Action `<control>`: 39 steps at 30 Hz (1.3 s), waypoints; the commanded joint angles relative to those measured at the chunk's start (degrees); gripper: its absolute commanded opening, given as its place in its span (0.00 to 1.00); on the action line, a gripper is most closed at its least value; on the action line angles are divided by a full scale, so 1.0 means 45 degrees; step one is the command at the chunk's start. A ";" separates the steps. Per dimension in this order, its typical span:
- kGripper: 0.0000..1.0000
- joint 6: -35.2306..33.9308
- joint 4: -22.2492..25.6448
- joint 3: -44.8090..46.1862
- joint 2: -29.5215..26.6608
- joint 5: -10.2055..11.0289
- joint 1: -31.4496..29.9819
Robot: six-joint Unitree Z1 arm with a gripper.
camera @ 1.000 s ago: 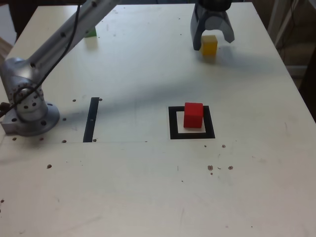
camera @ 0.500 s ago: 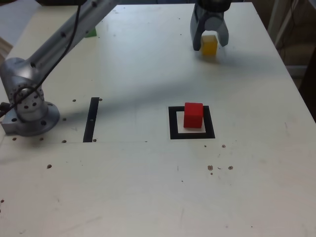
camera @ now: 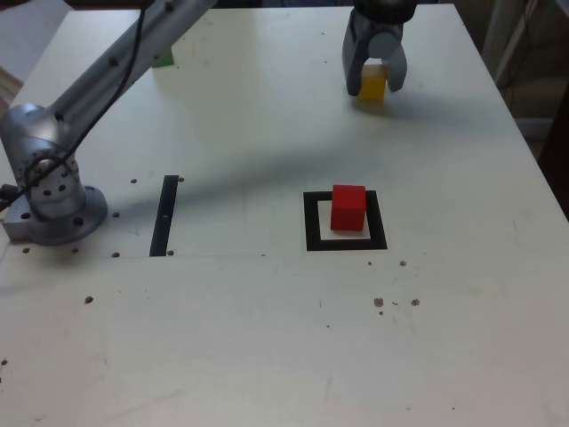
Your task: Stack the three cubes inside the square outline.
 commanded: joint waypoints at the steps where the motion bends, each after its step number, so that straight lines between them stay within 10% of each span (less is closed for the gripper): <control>1: 0.15 0.0019 0.0127 -0.0037 -0.0215 -0.0027 -0.0013; 23: 0.15 -0.1799 0.0695 0.4163 -0.5223 0.0697 -0.4476; 39: 0.15 -0.5749 0.0572 0.6803 -0.5878 -0.0290 -0.7835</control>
